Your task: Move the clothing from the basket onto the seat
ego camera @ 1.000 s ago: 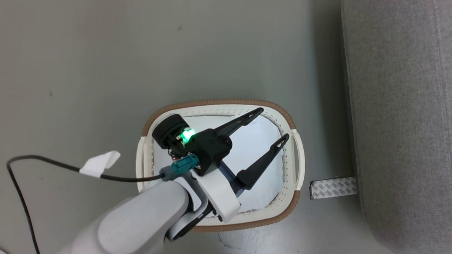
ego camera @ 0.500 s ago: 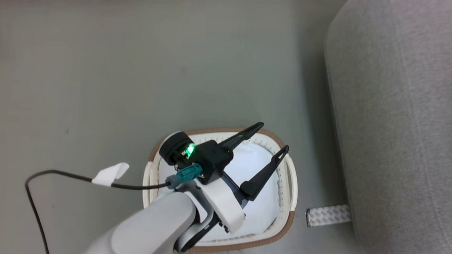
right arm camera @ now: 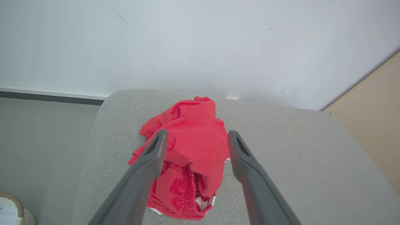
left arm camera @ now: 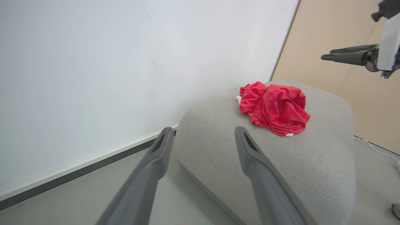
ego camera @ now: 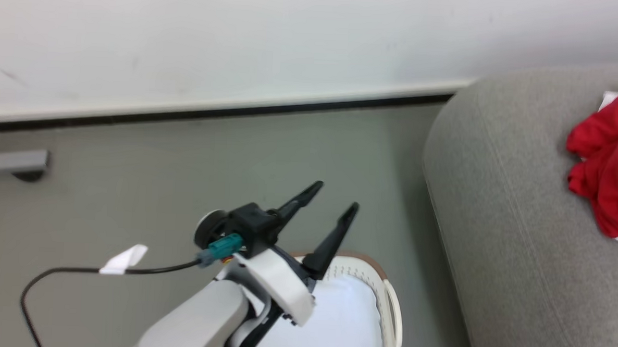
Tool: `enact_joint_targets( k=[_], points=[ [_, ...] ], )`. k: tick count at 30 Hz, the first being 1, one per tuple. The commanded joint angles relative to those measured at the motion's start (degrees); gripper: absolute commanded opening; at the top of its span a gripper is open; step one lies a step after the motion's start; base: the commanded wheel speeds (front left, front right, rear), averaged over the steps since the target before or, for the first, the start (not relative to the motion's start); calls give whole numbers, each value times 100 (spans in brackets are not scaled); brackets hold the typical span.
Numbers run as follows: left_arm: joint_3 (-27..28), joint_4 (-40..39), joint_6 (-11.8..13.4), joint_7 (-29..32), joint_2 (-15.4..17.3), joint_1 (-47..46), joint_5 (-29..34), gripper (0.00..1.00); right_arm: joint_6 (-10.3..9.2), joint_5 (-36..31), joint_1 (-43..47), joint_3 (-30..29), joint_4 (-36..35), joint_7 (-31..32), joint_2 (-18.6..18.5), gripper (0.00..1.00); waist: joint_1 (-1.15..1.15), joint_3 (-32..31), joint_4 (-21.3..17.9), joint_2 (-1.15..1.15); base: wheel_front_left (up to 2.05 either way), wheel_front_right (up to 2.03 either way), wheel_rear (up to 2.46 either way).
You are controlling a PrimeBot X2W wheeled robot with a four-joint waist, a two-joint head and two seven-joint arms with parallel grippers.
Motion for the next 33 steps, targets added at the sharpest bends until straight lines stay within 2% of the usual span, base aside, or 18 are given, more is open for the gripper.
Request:
enact_joint_targets(
  k=[1,7,11,16,21,24,29,33],
  points=[
    [125,-8,67,-18,86,156,-118,100,-15,110,147,4,-188,-55,0,100,2,-490,220,0,0,0,0],
    [934,-228,395,-16,326,688,-243,100,-14,101,603,-242,-1069,-536,332,100,2,-883,497,0,0,0,0],
    [1647,-447,584,-16,466,1180,-262,100,-14,-23,1086,-696,-1425,-1064,946,100,2,-973,644,0,0,0,0],
    [2434,-720,694,-18,496,1861,-110,100,-15,-456,1847,-1109,-1850,-1725,1806,100,2,-1034,802,0,0,0,0],
    [3116,-872,582,-18,326,2477,128,100,-14,-774,2546,-1267,-2083,-2423,2694,100,2,-1055,857,0,0,0,0],
    [3444,-785,452,-19,128,2814,402,100,-14,-933,2903,-1246,-1991,-2862,3102,100,2,-1063,848,0,0,0,0],
    [3887,-502,90,-19,-205,3187,840,100,-14,-1246,3286,-1068,-1768,-3289,3452,100,2,-1085,787,0,0,0,0],
    [4110,-421,-89,-19,-394,3335,1178,100,-14,-1439,3411,-813,-1635,-3366,3529,100,2,-1083,743,0,0,0,0]
  ],
)
